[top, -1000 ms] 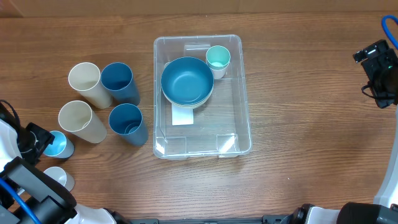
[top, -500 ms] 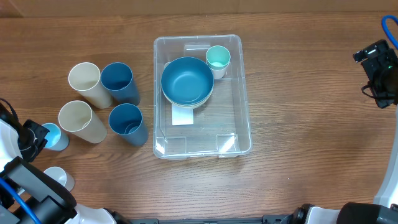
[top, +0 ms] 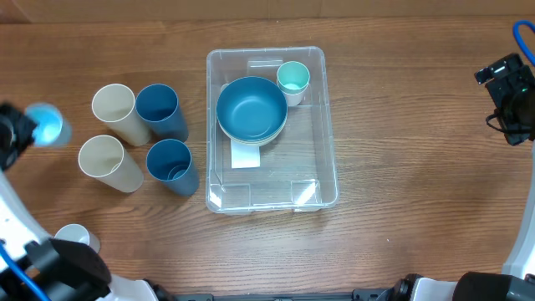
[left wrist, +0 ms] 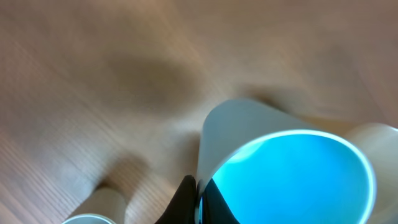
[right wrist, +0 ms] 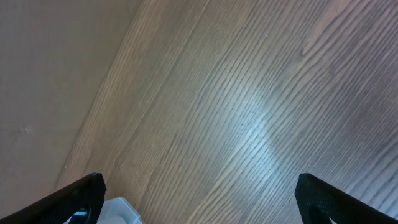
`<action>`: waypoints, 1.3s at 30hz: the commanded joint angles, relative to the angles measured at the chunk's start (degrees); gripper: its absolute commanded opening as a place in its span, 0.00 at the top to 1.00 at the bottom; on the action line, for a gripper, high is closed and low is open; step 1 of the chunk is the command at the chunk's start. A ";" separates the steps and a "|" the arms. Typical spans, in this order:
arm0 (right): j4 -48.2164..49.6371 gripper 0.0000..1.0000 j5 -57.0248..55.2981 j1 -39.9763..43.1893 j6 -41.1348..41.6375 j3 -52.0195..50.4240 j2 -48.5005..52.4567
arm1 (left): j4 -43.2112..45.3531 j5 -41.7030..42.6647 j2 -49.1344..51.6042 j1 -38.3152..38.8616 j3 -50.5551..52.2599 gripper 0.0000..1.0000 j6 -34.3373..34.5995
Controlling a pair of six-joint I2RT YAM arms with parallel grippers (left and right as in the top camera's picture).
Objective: Pack container
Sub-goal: 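Place the light-blue cup into the stacked cups in the container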
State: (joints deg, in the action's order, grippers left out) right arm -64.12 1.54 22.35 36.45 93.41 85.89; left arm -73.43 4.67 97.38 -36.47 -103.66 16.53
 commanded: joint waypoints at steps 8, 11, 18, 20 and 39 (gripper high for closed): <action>0.15 0.00 -0.20 -0.11 0.26 0.52 -0.28 | 4.13 -3.63 -0.57 49.62 -17.57 0.96 -8.15; 0.17 0.00 -0.20 -0.11 0.26 0.52 -0.28 | 9.84 -5.05 6.12 60.43 -17.57 0.96 -8.85; 0.15 0.00 -0.20 -0.11 0.26 0.52 -0.28 | 18.36 -6.23 21.70 64.30 -17.57 0.96 -7.54; 0.15 0.00 -0.20 -0.11 0.26 0.52 -0.28 | 19.56 -6.58 23.76 63.89 -17.57 0.96 -7.52; 0.15 0.00 -0.20 -0.11 0.26 0.52 -0.28 | -23.39 -16.37 14.05 48.63 -41.83 0.28 4.66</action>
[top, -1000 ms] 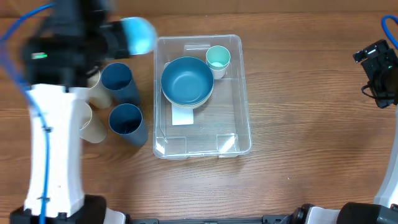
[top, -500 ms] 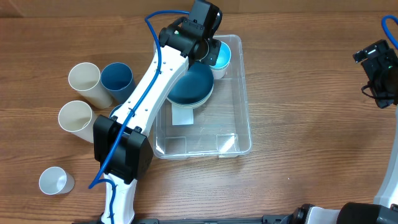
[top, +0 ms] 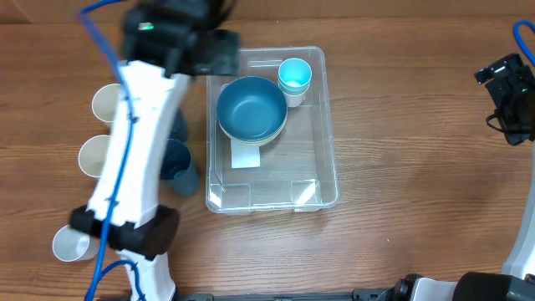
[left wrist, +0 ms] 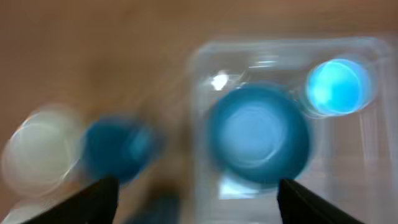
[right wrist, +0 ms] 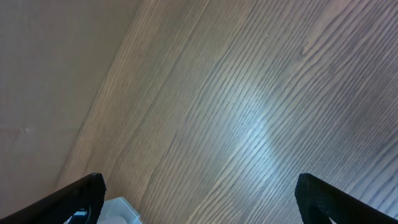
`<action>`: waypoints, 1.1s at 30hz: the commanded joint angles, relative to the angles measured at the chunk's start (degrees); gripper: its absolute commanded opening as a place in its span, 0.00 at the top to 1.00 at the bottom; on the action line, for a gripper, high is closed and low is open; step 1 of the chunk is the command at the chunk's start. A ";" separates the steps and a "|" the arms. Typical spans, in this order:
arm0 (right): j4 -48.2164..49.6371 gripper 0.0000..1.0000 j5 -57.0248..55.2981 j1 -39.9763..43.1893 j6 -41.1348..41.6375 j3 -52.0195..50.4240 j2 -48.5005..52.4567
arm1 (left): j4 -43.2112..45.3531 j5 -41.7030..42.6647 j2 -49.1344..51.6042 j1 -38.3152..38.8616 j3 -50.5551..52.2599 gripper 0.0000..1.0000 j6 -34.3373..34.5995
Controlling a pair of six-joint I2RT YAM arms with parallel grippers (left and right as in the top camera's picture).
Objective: Pack container
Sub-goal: 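Place the light-blue cup into the stacked cups in the container, then reach the left gripper down to the white cup and grasp it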
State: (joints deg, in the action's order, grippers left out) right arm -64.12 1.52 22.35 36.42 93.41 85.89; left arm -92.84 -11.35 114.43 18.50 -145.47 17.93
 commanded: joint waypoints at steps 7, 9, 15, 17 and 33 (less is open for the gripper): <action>0.15 0.00 -0.17 -0.11 0.28 0.52 -0.28 | -3.98 5.29 -17.29 -26.29 22.21 0.30 0.31; 0.15 0.00 -0.17 -0.11 0.28 0.52 -0.28 | -3.82 4.50 -24.33 -34.53 33.33 0.28 3.67; 0.17 0.00 -0.17 -0.11 0.28 0.52 -0.28 | 9.86 5.05 -41.31 -57.24 62.60 0.00 14.51; 0.15 0.00 -0.17 -0.11 0.28 0.52 -0.28 | 14.93 8.20 -44.13 -61.79 70.90 0.00 14.91; 0.17 0.00 -0.17 -0.11 0.28 0.52 -0.28 | 31.41 5.40 -44.70 -69.66 98.18 0.23 15.93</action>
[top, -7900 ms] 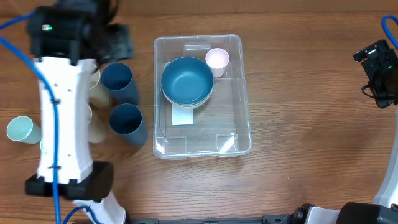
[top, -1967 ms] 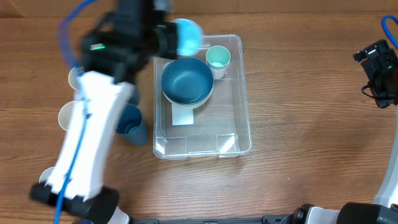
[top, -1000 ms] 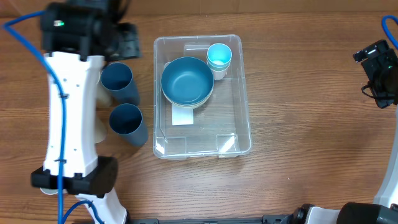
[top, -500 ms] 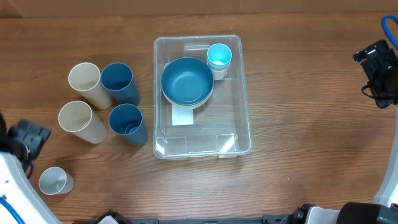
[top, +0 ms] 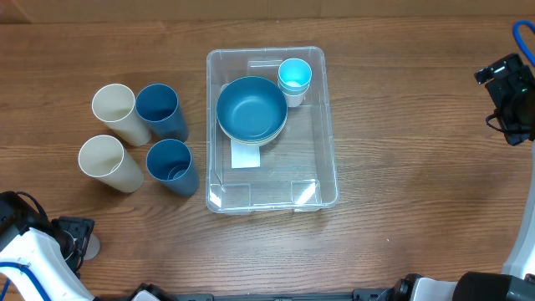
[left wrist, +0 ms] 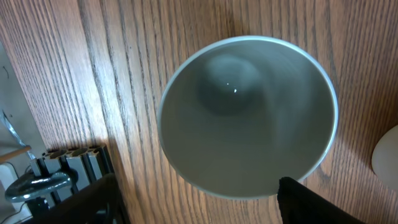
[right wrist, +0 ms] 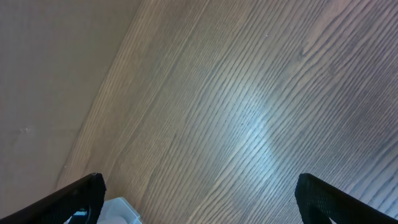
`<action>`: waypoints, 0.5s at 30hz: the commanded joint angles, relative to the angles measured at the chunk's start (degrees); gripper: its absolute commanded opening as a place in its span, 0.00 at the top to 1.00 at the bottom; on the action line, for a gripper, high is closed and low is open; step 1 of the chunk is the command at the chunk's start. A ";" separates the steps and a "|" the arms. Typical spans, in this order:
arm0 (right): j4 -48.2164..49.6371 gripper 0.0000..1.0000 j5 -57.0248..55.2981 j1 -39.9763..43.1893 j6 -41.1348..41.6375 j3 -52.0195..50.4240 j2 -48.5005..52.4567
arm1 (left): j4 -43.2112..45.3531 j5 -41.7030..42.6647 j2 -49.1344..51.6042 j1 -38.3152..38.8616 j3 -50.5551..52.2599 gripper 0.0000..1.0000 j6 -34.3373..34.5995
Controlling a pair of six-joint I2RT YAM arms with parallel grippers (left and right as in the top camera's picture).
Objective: Pack container
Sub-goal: 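Reach the left gripper down to the white cup and grasp it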
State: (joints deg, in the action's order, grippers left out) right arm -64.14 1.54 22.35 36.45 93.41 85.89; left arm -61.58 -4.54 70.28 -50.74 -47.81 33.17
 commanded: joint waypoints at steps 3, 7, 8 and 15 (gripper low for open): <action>0.20 0.00 -0.20 -0.11 0.26 0.52 -0.28 | 0.55 -1.40 -0.57 -0.46 0.52 0.25 0.83; 0.17 0.00 -0.20 -0.11 0.26 0.52 -0.28 | 0.61 -1.99 -0.57 -1.40 0.52 0.16 2.93; 0.17 0.00 -0.20 -0.11 0.26 0.52 -0.28 | 0.83 -2.08 -0.57 -2.08 0.52 0.13 4.04; 0.17 0.00 -0.20 -0.11 0.26 0.52 -0.28 | 1.84 -2.05 -0.57 -3.08 0.52 0.10 5.20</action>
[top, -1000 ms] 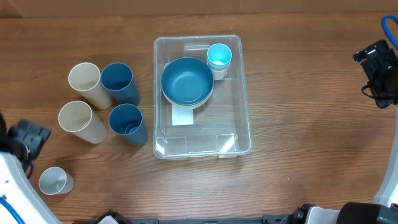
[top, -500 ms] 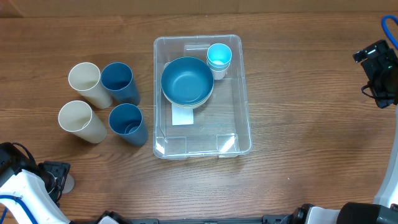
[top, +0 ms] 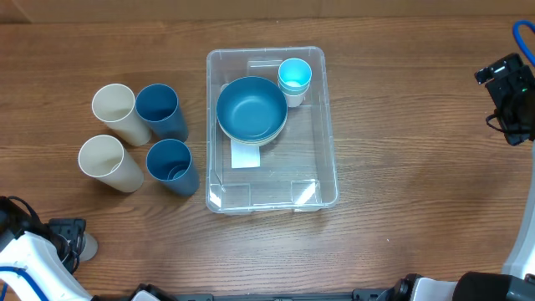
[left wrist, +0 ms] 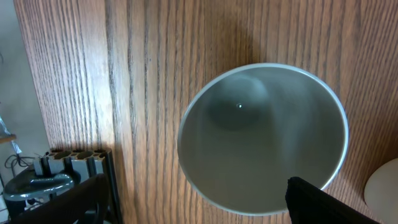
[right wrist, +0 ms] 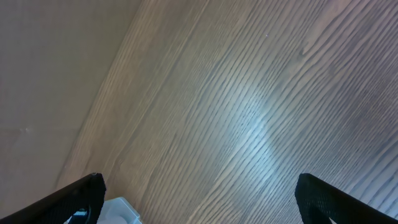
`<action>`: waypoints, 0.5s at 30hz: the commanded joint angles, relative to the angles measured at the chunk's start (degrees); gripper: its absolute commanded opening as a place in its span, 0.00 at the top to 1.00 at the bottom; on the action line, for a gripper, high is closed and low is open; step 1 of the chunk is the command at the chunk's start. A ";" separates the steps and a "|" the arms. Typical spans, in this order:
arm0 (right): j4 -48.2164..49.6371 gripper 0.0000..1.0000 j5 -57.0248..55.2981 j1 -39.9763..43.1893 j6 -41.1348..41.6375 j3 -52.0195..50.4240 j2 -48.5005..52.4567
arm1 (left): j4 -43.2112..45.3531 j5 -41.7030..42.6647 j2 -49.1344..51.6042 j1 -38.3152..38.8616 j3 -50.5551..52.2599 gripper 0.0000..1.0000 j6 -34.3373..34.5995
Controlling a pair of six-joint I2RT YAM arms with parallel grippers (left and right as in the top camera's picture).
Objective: Pack container
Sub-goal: 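Reach the left gripper down to the white cup and grasp it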
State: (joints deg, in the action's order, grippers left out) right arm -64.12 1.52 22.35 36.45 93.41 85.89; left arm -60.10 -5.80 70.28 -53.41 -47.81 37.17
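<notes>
The clear plastic container [top: 326, 150] sits mid-table, holding a blue bowl [top: 251, 109] and a light blue cup [top: 294, 73] nested in a white cup at its back right corner. Two cream cups [top: 113, 104] and two blue cups [top: 159, 109] stand left of it. At the front left corner, my left gripper [top: 73, 238] [left wrist: 199, 211] is open over a small grey-white cup [left wrist: 261, 137] [top: 87, 247], fingers wide at either side and nothing held. My right gripper [top: 501, 84] [right wrist: 199, 199] hangs open at the far right, empty.
A white label [top: 246, 156] lies under the bowl on the container floor. The table's left edge and a black fixture [left wrist: 68, 168] lie just beside the small cup. The container's corner [right wrist: 118, 211] shows in the right wrist view.
My left gripper has shifted slightly toward the table's left front corner, so the small cup now sits lower and more to the right in its view. It is still open. The right arm is unmoved.
My left gripper first held a light blue cup at the table's left side. Then it was open over the container, with that cup nested in the white cup at the back right corner. After that it hung open over a small cup at the front left, as now.
</notes>
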 commanded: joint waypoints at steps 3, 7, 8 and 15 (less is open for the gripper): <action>0.17 0.00 -0.17 -0.11 0.26 0.52 -0.28 | 0.20 -0.81 -0.55 -0.48 0.55 0.11 1.53; 0.15 0.00 -0.17 -0.11 0.26 0.52 -0.28 | 2.23 -4.76 -0.55 -0.70 3.58 0.12 6.16; 0.15 0.00 -0.17 -0.11 0.26 0.52 -0.28 | 4.04 -5.09 -0.55 -0.70 5.22 0.13 6.16; 0.17 0.00 -0.17 -0.11 0.26 0.52 -0.28 | 10.86 -4.52 -0.57 -0.68 8.83 0.85 6.01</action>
State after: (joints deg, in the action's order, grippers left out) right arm -64.10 1.56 22.37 36.42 93.41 85.89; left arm -50.09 -9.74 70.17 -53.74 -38.92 42.59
